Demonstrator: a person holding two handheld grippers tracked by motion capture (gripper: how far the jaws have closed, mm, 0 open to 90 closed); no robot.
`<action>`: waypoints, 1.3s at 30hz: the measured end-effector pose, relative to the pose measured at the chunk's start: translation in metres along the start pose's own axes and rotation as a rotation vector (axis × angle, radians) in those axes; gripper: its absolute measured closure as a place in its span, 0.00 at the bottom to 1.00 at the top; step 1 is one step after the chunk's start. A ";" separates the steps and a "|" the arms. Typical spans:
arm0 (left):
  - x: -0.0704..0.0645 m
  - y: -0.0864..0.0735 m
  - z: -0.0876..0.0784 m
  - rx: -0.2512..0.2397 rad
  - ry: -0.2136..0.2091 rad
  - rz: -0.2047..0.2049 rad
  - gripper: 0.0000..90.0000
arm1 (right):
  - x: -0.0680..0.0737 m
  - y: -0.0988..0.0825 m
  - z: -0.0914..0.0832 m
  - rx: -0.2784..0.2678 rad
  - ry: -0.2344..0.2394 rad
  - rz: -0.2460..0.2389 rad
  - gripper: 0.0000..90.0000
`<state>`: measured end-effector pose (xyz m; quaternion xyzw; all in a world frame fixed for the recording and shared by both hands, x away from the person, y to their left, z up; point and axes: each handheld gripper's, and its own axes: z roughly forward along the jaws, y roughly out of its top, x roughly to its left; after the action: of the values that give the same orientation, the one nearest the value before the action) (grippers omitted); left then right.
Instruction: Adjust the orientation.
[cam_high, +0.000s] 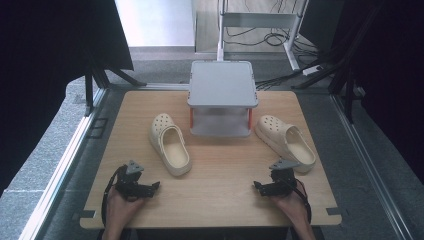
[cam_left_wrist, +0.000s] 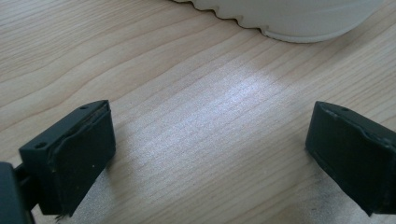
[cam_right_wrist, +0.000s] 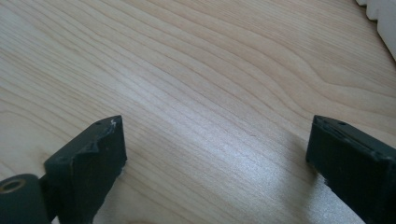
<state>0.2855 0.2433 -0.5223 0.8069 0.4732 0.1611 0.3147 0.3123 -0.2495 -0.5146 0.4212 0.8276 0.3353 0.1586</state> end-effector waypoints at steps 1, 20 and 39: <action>0.000 0.000 0.000 0.001 0.001 -0.001 0.01 | 0.000 0.001 -0.001 0.000 0.003 -0.006 0.07; 0.000 0.000 0.000 0.001 0.003 -0.003 0.01 | 0.014 0.047 -0.005 -0.045 0.084 -0.039 0.11; 0.000 0.000 0.000 0.001 0.003 -0.004 0.00 | 0.042 0.113 0.027 -0.051 0.203 -0.104 0.15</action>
<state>0.2855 0.2428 -0.5223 0.8060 0.4752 0.1612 0.3138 0.3690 -0.1573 -0.4555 0.3372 0.8514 0.3887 0.1018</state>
